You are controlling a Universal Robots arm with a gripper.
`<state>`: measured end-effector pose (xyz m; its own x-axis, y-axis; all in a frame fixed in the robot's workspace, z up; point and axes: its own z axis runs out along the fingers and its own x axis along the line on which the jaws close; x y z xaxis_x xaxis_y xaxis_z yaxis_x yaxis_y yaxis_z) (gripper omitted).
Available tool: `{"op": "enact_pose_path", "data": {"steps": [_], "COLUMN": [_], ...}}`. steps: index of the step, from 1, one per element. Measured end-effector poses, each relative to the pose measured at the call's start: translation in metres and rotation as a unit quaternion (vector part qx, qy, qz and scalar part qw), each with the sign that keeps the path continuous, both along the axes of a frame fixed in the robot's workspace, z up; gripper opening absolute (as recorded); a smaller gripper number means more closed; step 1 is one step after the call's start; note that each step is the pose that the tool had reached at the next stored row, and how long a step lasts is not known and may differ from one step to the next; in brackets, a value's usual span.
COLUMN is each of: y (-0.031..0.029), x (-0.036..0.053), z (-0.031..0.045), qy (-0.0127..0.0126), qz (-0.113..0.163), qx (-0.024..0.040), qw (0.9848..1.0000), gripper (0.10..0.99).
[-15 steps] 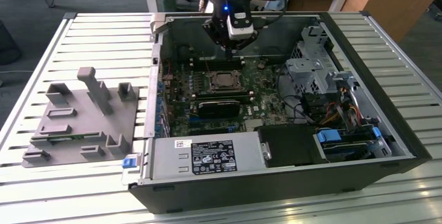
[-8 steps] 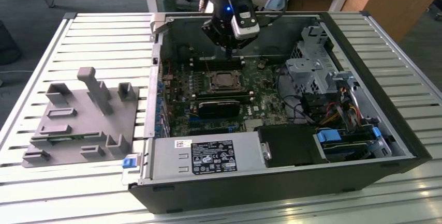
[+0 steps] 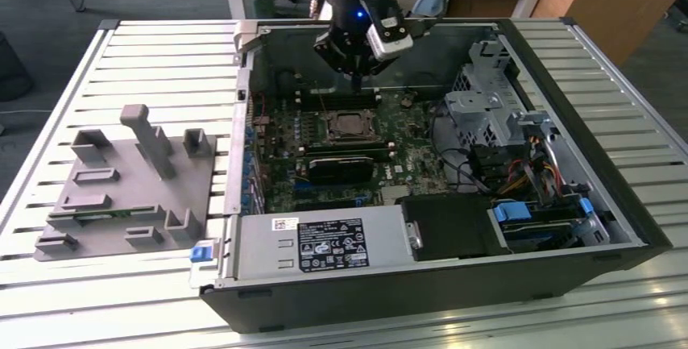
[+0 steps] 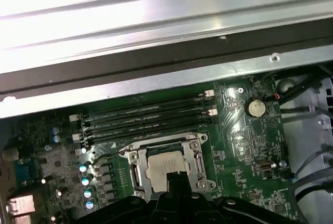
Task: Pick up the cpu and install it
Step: 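Install the first cpu locking lever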
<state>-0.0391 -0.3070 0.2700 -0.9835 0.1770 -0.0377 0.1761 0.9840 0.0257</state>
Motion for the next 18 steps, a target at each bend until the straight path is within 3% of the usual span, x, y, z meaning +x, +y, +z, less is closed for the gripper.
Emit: {"op": "enact_pose_path", "data": {"steps": [4,9,18], "y": [0.0,0.0,0.0001], "x": [0.0,-0.0003,-0.0223], "z": [-0.0004,-0.0012,-0.0023], "qy": [0.0,0.0,0.0], "qz": [0.036,0.077,0.081], "qx": [0.0,0.0,0.0], "qw": [0.9994,0.997,0.9967], "gripper": [0.106,0.106,0.106]}}
